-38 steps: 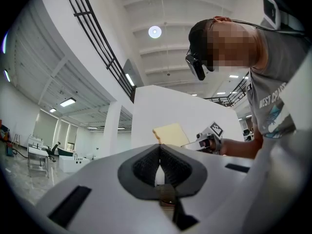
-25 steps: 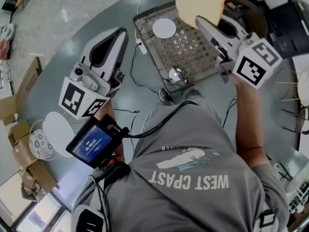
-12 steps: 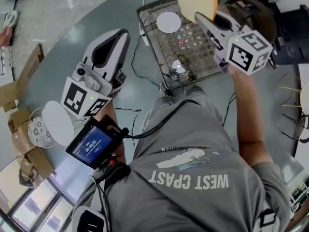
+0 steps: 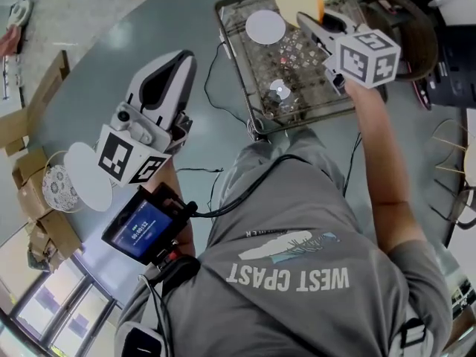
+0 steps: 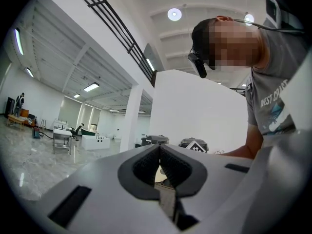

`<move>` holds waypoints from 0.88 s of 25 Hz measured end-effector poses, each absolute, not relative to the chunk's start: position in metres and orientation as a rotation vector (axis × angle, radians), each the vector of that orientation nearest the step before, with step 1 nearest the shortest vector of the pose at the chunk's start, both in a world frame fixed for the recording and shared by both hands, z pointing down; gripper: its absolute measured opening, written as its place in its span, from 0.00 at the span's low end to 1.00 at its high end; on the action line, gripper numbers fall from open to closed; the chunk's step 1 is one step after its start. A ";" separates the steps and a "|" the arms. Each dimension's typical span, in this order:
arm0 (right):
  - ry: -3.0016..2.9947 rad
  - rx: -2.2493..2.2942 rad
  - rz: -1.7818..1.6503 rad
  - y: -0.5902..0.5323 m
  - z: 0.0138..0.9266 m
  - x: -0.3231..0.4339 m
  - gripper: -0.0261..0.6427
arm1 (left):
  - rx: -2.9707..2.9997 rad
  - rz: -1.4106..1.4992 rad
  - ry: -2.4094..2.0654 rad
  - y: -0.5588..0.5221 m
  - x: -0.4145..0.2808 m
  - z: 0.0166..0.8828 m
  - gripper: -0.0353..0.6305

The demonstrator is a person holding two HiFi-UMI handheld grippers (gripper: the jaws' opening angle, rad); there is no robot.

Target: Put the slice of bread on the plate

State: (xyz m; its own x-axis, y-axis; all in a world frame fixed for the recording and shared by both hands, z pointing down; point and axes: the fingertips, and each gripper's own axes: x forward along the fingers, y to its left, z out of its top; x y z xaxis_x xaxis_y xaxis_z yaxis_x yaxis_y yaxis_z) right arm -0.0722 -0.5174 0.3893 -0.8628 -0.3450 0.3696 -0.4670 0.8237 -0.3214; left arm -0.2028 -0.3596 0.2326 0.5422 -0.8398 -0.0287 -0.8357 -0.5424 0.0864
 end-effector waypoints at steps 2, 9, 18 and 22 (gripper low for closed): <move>-2.680 0.607 0.611 -0.524 0.407 -0.076 0.18 | 2.685 -0.099 -1.479 -0.361 -0.205 0.235 0.06; -2.593 0.562 0.618 -0.553 0.455 -0.089 0.18 | 2.610 -0.079 -1.510 -0.376 -0.207 0.250 0.06; -2.444 0.514 0.593 -0.591 0.543 -0.103 0.18 | 2.519 -0.067 -1.532 -0.404 -0.216 0.285 0.06; -2.377 0.488 0.589 -0.617 0.592 -0.101 0.18 | 2.491 -0.057 -1.528 -0.425 -0.212 0.307 0.06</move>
